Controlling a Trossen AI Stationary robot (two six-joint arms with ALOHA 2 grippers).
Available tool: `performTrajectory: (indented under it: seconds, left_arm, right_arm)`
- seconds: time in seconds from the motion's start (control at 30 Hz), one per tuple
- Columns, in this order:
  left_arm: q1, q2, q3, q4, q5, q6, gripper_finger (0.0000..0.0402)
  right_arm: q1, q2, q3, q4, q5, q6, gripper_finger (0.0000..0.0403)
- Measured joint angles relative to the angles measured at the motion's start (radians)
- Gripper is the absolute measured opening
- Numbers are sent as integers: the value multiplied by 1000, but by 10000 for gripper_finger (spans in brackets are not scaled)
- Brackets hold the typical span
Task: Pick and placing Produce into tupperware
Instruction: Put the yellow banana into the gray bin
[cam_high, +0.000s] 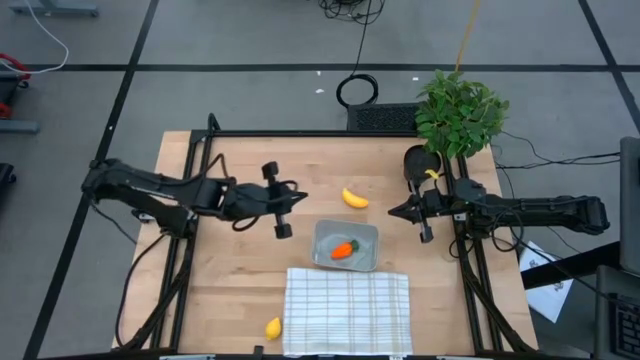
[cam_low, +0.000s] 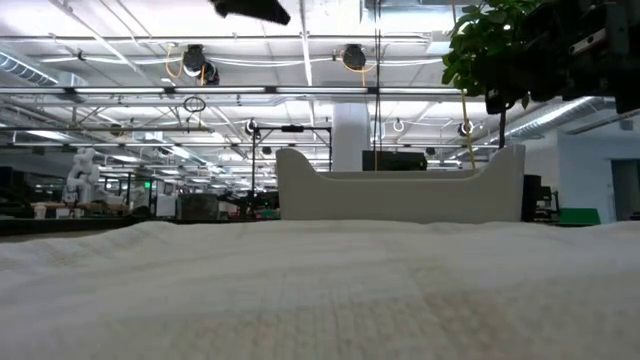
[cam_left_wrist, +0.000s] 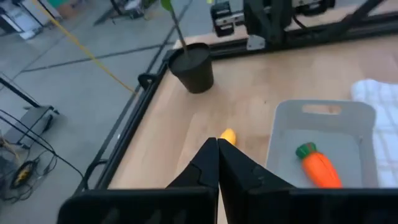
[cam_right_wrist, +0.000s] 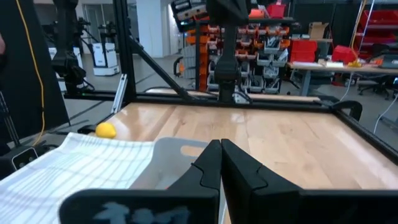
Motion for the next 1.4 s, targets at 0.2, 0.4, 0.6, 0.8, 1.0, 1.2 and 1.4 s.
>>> performTrajectory:
  seconds: [0.2,0.4,0.6,0.8,1.0,1.2,1.4]
  left_arm:
    - [26,-86,-215,128,16,-30,0]
    - [2,-182,-354,228,22,-47,0]
    - [-14,-323,-494,328,8,-49,0]
    - [19,-440,-648,423,6,-34,0]
    - [102,-548,-806,573,108,-8,0]
    - [152,-583,-951,824,225,55,0]
    - [186,-599,-984,819,268,36,0]
  right_arm:
    - [0,3,0,-19,0,-18,0]
    - [-1,0,0,3,3,-67,0]
    - [-1,-1,0,56,5,-93,0]
    - [-1,-1,0,51,7,-80,0]
    - [-1,0,0,39,9,-66,0]
    - [-2,0,0,46,36,-68,0]
    - [-2,0,0,37,62,-54,0]
